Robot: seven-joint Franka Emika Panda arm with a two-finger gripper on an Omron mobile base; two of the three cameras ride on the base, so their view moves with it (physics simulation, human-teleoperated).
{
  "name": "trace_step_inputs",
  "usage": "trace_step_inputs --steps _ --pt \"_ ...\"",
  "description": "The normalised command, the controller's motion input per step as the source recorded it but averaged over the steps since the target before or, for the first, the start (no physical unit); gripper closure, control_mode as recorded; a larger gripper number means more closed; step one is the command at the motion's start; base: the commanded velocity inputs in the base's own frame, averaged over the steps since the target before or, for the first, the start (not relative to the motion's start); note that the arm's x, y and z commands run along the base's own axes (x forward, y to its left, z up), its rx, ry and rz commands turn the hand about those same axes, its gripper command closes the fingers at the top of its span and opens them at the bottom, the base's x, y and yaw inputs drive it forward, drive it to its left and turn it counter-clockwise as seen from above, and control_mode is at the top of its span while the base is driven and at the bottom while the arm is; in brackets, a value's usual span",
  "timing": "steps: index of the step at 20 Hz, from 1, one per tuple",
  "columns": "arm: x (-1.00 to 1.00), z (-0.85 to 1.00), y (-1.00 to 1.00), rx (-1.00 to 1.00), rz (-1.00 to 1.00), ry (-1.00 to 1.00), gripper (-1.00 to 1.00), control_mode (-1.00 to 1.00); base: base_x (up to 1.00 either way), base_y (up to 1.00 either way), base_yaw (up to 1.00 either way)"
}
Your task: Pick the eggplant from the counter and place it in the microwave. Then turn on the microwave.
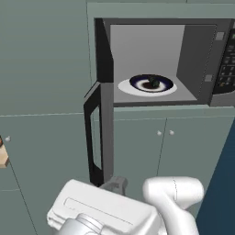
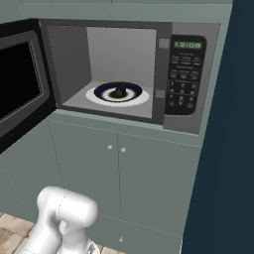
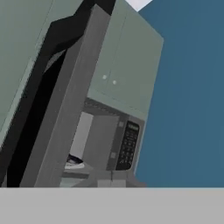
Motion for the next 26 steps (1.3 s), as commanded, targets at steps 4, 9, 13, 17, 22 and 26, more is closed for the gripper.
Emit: trace_step_inputs --steps 4,9,13,17,22,26 --pt "0.31 -0.19 0.36 0.0 -0.06 0.0 1.0 -1.0 0.0 0.0 0.0" --pt "0.3 -0.13 0.31 0.0 -0.07 0.0 1.0 -1.0 0.0 0.0 0.0" --pt "0.31 -0.15 0.31 0.0 -0.07 0.0 1.0 -1.0 0.0 0.0 0.0" --pt "0.31 -0.18 0.32 0.0 -0.07 0.0 1.0 -1.0 0.0 0.0 0.0" --pt "0.33 -0.25 0.35 0.0 -0.06 0.0 1.0 -1.0 0.0 0.0 0.0" --pt "0.28 -0.19 0.26 0.0 -0.06 0.0 1.0 -1.0 0.0 0.0 0.0"
